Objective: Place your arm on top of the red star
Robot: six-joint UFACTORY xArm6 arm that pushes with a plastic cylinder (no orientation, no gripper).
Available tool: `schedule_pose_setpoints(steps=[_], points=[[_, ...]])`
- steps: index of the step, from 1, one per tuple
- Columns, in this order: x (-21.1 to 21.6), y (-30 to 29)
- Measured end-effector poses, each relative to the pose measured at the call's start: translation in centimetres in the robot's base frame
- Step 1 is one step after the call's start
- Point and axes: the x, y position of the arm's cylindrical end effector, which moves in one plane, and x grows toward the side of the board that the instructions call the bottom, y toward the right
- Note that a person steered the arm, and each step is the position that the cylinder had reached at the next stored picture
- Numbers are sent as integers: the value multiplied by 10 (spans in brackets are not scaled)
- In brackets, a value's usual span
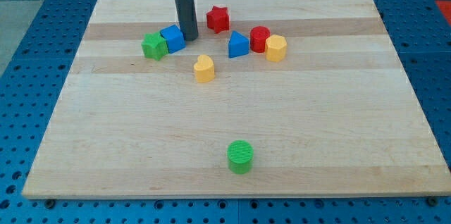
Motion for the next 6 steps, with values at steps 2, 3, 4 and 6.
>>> schedule_pose_setpoints(steps=[2,3,4,6], points=[[-70,0],[-101,4],[-112,27],[-104,59]])
